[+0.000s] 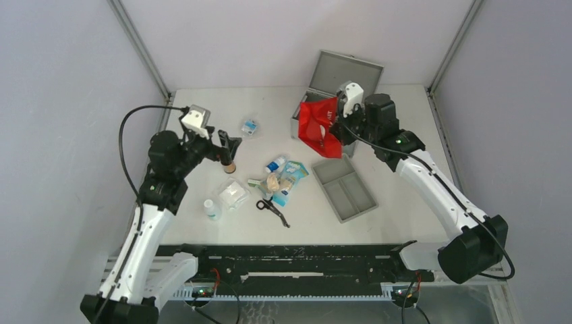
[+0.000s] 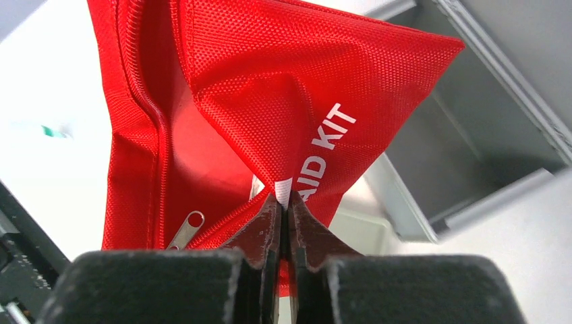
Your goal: Organize the medicine kit
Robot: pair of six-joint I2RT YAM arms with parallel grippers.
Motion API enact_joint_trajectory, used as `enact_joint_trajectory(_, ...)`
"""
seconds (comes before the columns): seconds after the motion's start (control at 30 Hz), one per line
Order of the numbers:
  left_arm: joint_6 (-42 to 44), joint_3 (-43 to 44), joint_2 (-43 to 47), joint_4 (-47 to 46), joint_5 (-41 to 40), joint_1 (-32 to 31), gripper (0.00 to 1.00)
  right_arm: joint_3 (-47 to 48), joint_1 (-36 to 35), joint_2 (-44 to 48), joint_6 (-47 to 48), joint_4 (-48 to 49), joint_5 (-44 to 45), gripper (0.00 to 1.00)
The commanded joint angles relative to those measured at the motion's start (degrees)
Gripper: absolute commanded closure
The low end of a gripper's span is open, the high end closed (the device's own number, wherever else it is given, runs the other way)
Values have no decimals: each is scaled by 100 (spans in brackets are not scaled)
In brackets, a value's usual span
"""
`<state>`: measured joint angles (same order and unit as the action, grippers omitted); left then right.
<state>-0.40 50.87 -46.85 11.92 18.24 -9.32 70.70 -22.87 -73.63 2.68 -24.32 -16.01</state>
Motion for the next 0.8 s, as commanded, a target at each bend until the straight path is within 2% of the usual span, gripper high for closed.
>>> enact_joint_trajectory(0.0, -604, 657, -442, 66, 107, -603, 1, 200, -392, -207, -650, 896, 27, 100)
enact_joint_trajectory(0.23, -1428, 1189, -1393, -187, 451, -1476, 2, 120, -707, -196, -870, 1164, -139, 100)
enact_joint_trajectory(0.43, -1692, 1223, -1682, -603, 525, -2208, 0, -318, -762, 81, -899, 1400, -117, 100)
enact_joint_trajectory(0.6, -2080, 1278, -1941, -713, 557, -2328, 8, -624, -762, 368, -1077, 1689, -58, 100)
enact_joint_trajectory(0.77, -2825, 1102, -2071, -1152, 883, -2329, 8, -817, -863, 466, -1181, 1897, 284, 100)
